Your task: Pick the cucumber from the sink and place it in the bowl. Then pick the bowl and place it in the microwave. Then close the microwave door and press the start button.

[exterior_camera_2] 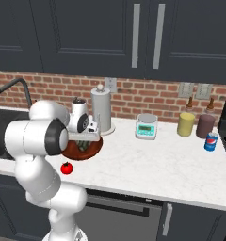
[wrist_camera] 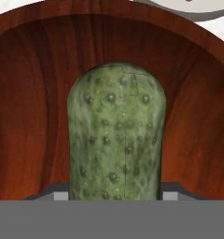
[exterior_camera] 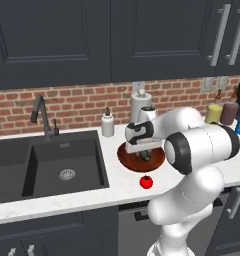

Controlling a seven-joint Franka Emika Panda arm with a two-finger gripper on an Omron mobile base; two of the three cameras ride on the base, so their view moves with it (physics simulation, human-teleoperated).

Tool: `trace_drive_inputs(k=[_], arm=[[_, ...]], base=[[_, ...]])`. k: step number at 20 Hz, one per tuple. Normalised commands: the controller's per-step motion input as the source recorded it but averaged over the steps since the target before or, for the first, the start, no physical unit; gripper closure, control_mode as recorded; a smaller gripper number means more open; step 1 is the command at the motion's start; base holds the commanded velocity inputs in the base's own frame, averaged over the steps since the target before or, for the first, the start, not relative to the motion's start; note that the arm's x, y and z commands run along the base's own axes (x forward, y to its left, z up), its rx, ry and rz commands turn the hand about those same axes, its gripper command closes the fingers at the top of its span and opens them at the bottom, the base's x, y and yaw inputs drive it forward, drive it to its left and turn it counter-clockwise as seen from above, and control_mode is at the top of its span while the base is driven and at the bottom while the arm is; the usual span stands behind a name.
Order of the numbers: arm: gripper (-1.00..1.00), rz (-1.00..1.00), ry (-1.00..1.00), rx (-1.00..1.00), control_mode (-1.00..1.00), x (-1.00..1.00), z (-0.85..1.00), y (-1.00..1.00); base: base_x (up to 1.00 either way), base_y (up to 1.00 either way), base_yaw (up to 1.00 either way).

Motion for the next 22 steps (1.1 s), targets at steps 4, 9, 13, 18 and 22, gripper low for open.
trace_drive_inputs(k=[4,9,13,18,22], arm=[[1.00,0.00,0.00,-0.03,-1.00,0.01,-0.20,0.05],[-1.00,0.00,0.00,-0.02,-1.00,0.00,-0.15,0.20],[-1.00,0.00,0.00,0.00,-1.00,0.00,0.00,0.14],[-1.00,0.00,-0.08,0.00,-1.00,-0.08,0.19,0.01],[-1.00,-0.01,-0.11,0.00,-1.00,-0.14,0.37,0.00]], base=[[0.00,0.00,0.00],[0.00,0.00,0.00],[0.00,0.00,0.00],[0.00,0.00,0.00],[0.00,0.00,0.00]])
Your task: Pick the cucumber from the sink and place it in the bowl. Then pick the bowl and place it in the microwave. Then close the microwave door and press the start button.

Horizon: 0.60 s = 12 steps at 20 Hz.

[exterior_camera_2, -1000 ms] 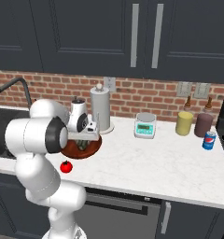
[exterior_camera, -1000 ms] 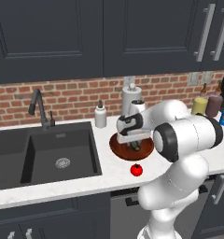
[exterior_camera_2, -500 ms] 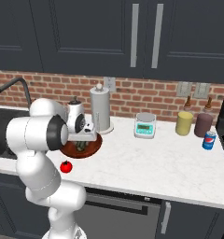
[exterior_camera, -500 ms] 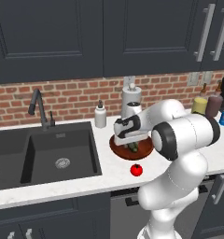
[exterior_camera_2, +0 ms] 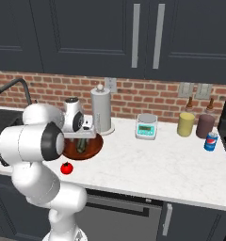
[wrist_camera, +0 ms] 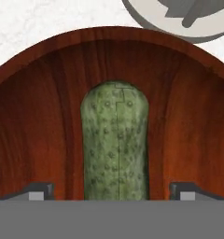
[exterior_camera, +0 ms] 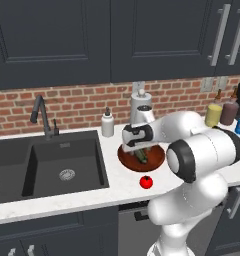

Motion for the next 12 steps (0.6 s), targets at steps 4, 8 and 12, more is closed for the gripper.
trace_drive_inputs(k=[4,8,12], arm=[[-1.00,-0.04,-0.10,0.00,-1.00,-0.22,0.26,-0.10],[-1.00,-0.13,-0.11,0.00,-1.00,-0.32,0.12,-0.34],[-1.00,-0.16,-0.08,0.01,-1.00,-0.26,0.28,-0.39]], base=[[0.00,0.00,0.00],[0.00,0.00,0.00],[0.00,0.00,0.00]])
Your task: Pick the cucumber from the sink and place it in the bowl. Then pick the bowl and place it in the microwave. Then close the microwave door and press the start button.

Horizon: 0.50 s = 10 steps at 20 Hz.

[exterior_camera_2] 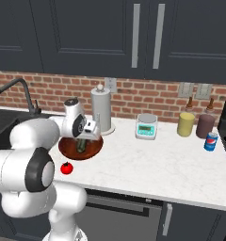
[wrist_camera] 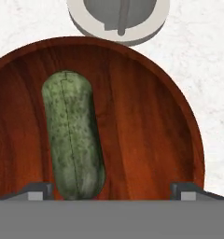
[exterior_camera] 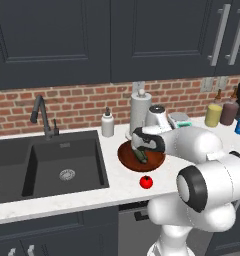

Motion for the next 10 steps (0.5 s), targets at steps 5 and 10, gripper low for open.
trace_drive_inputs(k=[5,10], arm=[[-1.00,-0.17,-0.04,0.15,-1.00,-0.30,0.34,-0.41],[-1.00,-0.11,-0.08,0.07,-1.00,-0.24,0.27,-0.31]], base=[[0.00,0.00,0.00],[0.00,0.00,0.00]])
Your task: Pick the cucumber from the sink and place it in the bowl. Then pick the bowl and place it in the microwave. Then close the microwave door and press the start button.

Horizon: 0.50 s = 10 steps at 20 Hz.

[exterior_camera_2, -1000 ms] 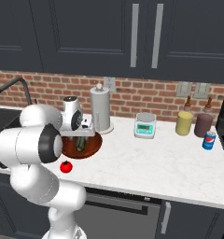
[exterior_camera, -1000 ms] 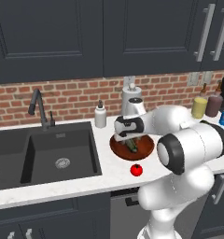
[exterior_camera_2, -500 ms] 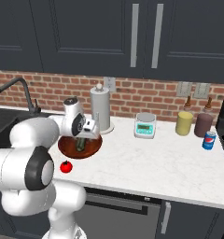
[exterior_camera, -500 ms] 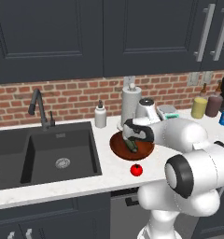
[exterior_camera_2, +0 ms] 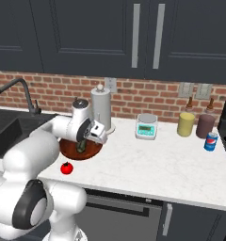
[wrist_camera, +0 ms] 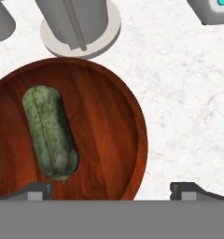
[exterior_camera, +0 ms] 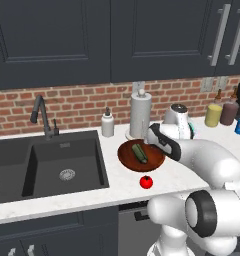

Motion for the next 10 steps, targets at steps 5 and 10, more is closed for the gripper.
trace_drive_inputs(k=[5,10], arm=[[-1.00,-0.02,-0.01,0.02,-1.00,-0.15,0.03,-0.23],[-1.00,0.00,0.00,0.08,-1.00,-0.01,0.00,-0.11]], base=[[0.00,0.00,0.00],[0.00,0.00,0.00]])
